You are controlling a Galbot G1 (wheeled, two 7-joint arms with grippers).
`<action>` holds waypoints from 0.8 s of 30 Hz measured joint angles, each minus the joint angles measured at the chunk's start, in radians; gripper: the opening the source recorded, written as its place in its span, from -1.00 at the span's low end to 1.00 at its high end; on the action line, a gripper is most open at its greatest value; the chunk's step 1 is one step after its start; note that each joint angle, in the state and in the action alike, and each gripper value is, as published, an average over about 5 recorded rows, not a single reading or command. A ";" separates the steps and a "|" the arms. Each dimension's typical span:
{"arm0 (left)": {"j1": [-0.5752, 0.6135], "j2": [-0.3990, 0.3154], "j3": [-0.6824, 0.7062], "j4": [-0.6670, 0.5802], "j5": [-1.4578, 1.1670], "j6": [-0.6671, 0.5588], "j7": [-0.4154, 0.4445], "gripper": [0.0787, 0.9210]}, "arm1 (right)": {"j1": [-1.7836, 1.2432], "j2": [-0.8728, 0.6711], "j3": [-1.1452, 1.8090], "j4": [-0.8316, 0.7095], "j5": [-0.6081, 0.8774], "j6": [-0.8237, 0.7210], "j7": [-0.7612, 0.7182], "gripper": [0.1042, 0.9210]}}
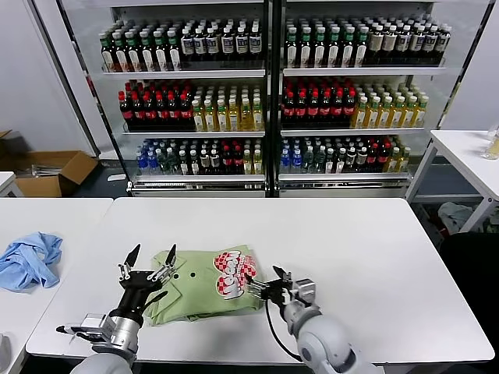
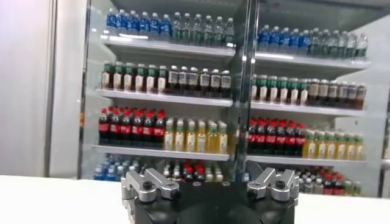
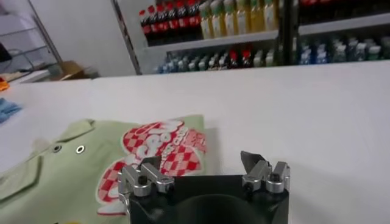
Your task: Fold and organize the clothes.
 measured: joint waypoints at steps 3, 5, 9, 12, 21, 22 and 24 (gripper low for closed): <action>0.006 0.000 -0.007 0.000 0.018 -0.003 0.006 0.77 | 0.030 0.013 -0.024 -0.045 0.013 0.000 0.000 0.69; 0.008 0.000 -0.009 0.001 0.028 -0.008 0.010 0.77 | 0.042 0.017 -0.035 -0.064 0.022 0.002 0.001 0.56; 0.011 0.002 -0.009 0.007 0.042 -0.016 0.017 0.77 | 0.056 0.019 -0.048 -0.087 0.036 0.008 0.003 0.30; 0.017 0.002 -0.011 0.010 0.048 -0.017 0.022 0.77 | 0.060 0.021 -0.057 -0.097 0.040 0.016 0.004 0.11; 0.026 0.001 -0.010 0.017 0.065 -0.025 0.030 0.77 | 0.065 0.022 -0.073 -0.104 0.041 0.040 0.007 -0.52; 0.026 0.001 -0.009 0.018 0.068 -0.028 0.031 0.77 | 0.065 0.021 -0.072 -0.103 0.041 0.042 0.007 -0.61; 0.027 0.001 -0.006 0.021 0.074 -0.034 0.032 0.77 | 0.064 0.017 -0.068 -0.097 0.041 0.045 0.009 -0.74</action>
